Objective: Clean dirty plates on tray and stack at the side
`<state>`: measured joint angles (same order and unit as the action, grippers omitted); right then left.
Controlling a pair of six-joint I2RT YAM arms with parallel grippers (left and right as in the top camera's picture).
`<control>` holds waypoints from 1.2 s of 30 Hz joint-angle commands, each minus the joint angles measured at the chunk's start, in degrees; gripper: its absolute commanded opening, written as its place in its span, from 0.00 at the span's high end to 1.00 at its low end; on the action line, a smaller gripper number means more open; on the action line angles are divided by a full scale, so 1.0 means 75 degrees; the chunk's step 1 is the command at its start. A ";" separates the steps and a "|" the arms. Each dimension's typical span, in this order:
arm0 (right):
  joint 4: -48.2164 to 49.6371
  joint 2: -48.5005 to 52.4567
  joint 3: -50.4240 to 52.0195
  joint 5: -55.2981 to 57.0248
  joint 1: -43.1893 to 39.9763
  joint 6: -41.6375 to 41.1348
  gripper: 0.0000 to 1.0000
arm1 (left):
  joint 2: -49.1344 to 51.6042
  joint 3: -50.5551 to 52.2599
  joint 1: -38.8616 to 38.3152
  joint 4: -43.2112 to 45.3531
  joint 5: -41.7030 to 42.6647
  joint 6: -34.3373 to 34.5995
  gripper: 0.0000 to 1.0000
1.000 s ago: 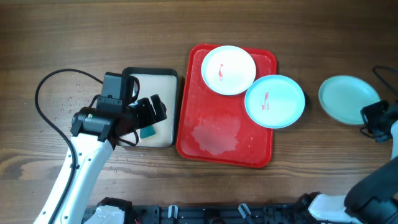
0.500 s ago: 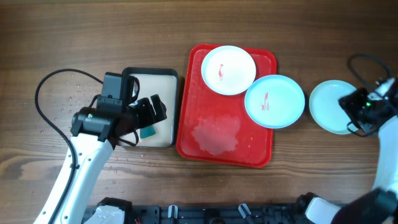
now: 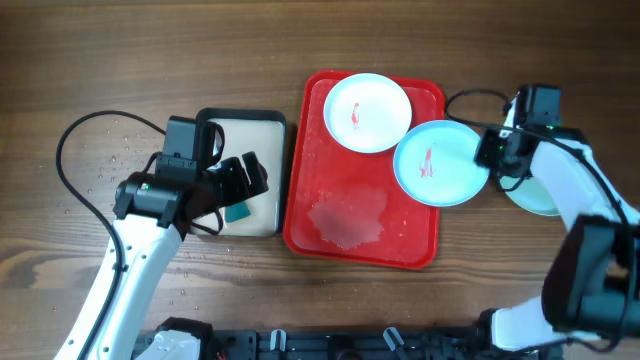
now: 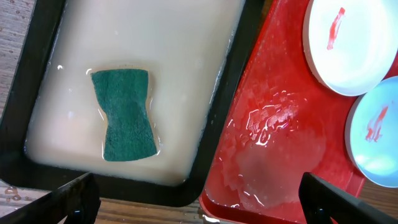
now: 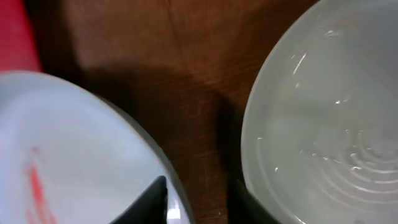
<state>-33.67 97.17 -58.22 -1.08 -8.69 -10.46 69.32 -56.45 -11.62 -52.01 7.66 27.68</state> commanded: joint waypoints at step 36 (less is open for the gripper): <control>-0.1894 -0.2570 -0.0221 -0.1865 0.2952 -0.0035 0.74 | 0.1920 0.1285 0.0032 0.0927 -0.1399 0.2139 0.30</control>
<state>-47.70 78.59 -58.98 -13.69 13.32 -11.60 77.78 -51.64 -11.62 -47.88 2.17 33.95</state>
